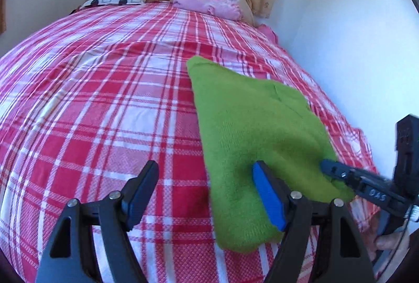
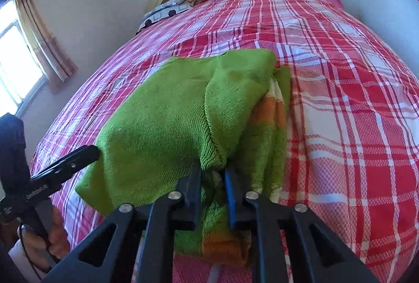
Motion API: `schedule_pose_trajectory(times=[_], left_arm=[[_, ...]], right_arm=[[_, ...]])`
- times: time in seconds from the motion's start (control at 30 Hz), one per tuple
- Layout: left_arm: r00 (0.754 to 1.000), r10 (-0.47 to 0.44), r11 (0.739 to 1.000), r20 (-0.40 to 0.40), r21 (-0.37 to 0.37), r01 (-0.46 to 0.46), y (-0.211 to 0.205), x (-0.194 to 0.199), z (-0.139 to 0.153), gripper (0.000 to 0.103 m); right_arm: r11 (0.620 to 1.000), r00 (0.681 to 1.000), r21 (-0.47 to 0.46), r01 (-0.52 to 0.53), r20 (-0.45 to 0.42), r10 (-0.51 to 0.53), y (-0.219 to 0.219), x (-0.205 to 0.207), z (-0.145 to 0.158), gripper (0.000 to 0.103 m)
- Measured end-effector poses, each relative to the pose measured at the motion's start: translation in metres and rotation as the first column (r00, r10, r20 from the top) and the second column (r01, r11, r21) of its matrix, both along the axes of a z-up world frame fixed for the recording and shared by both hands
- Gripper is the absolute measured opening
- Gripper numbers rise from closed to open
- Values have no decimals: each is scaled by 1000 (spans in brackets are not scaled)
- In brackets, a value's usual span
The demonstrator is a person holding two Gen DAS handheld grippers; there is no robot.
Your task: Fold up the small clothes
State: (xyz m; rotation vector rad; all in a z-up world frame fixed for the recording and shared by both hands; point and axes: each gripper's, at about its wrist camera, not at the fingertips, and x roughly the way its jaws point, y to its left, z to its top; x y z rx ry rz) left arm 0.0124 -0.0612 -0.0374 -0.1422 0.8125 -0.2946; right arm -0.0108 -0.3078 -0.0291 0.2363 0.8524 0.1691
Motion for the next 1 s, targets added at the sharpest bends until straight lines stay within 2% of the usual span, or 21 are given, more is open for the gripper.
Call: schedule_pose_trajectory(times=[0.07,0.13,0.2,0.33,0.47,0.57,0.6,0.7,0.8,0.9,1.0], left_arm=[[1000,-21,1000,-9,21,21,-8,1,-2,86],[1000,-20,998,-14,59,21,-16,4,-8,92],[999,-22,995,-38,98,26,-24,6,-18,93],[998,-6,995,-68,102,13,-21,9,-21,99],[998,7,993,-66,118,1,-19,2,-17,99],[999,7,992,-53,123,0,-16,-6,-13,99],[999,7,993,-54,121,-1,-14,-8,-11,99],[997,13,995,-71,98,-6,-11,-9,-10,98],[997,13,994,-72,105,-5,-11,-11,-10,97],[998,-6,993,-58,115,12,-10,-18,-6,92],[998,-34,992,-54,122,40,-5,-26,-4,88]], right_arm=[[999,999,-41,34,15,-33,-5,-7,3,11],[998,998,-41,54,-13,-55,-14,-8,-5,11],[997,997,-31,69,-19,-69,-16,-7,-15,11],[993,997,-80,83,-1,-83,-11,-4,-16,11],[991,996,-100,88,16,-86,-5,-6,-9,13],[987,993,-118,106,71,-98,1,-25,9,14],[985,988,-129,117,113,-103,3,-37,19,16],[979,985,-179,96,156,-68,14,-55,32,16],[977,993,-202,64,115,-42,25,-54,26,16],[980,998,-189,54,46,-46,28,-47,5,16],[982,998,-179,59,35,-53,27,-49,-3,15]])
